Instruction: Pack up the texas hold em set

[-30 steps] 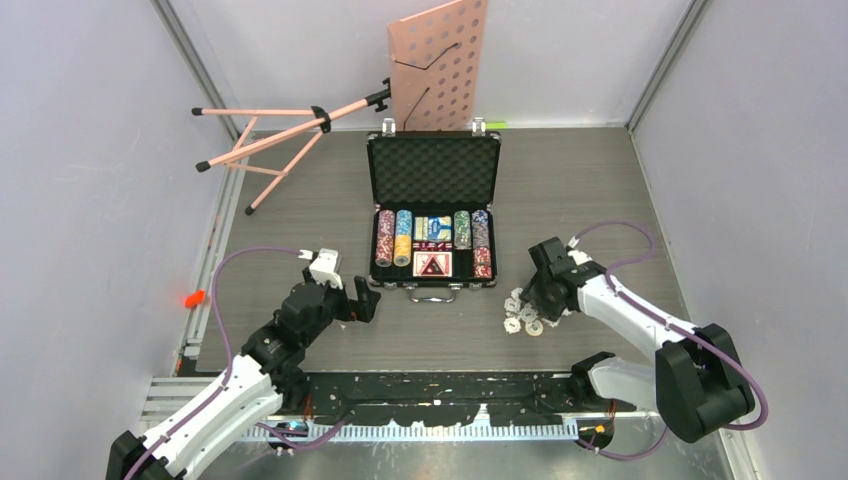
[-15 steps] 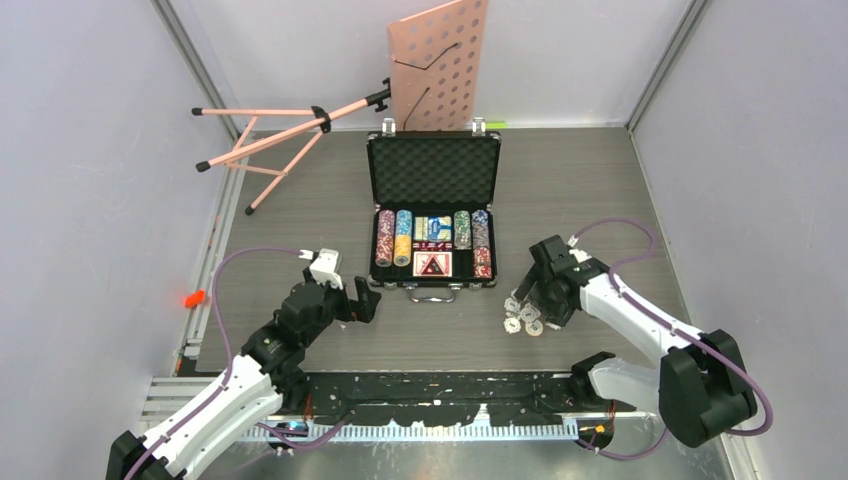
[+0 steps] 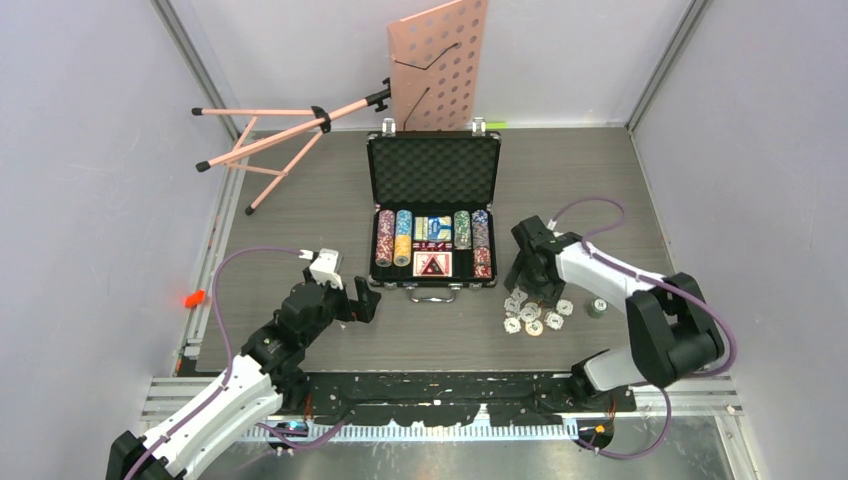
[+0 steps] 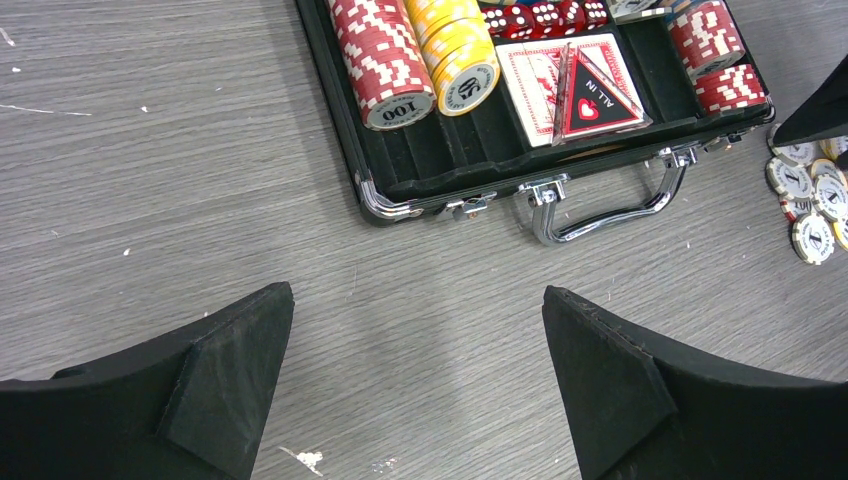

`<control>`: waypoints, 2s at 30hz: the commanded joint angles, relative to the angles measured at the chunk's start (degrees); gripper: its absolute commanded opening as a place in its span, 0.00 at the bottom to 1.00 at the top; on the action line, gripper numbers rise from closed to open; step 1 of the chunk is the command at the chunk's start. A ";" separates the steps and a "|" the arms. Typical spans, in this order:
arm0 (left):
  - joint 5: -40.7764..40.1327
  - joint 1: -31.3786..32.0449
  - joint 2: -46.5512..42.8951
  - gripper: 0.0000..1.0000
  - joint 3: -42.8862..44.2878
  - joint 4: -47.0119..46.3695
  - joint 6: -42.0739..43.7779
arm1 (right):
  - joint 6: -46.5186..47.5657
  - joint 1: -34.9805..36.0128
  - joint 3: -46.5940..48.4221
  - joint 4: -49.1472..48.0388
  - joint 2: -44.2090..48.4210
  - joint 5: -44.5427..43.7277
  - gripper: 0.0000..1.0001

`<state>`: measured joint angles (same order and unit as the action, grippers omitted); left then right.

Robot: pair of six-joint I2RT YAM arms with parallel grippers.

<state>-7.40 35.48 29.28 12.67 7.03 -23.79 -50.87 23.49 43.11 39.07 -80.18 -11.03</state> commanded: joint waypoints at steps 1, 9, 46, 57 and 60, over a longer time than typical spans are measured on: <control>0.54 -0.15 -0.07 0.99 0.52 -2.95 0.34 | 2.08 2.29 4.26 -0.39 -4.54 -3.59 0.73; 0.54 -0.15 -0.33 0.99 0.43 -2.82 0.33 | 2.97 3.65 6.21 -0.36 -8.91 -5.31 0.65; -0.21 5.38 6.70 0.95 4.44 -1.49 -0.01 | 0.70 14.76 3.67 10.58 7.09 -3.20 0.75; -10.52 20.98 12.18 1.00 15.66 26.93 -23.28 | -0.02 15.00 -0.90 5.50 5.63 -3.10 0.74; -8.86 22.20 13.17 1.00 16.61 29.70 -28.16 | 0.19 14.94 -1.58 3.99 4.96 -3.11 0.70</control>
<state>-15.09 56.36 41.41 26.68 28.08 -41.63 -50.11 38.20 42.19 46.06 -74.35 -12.56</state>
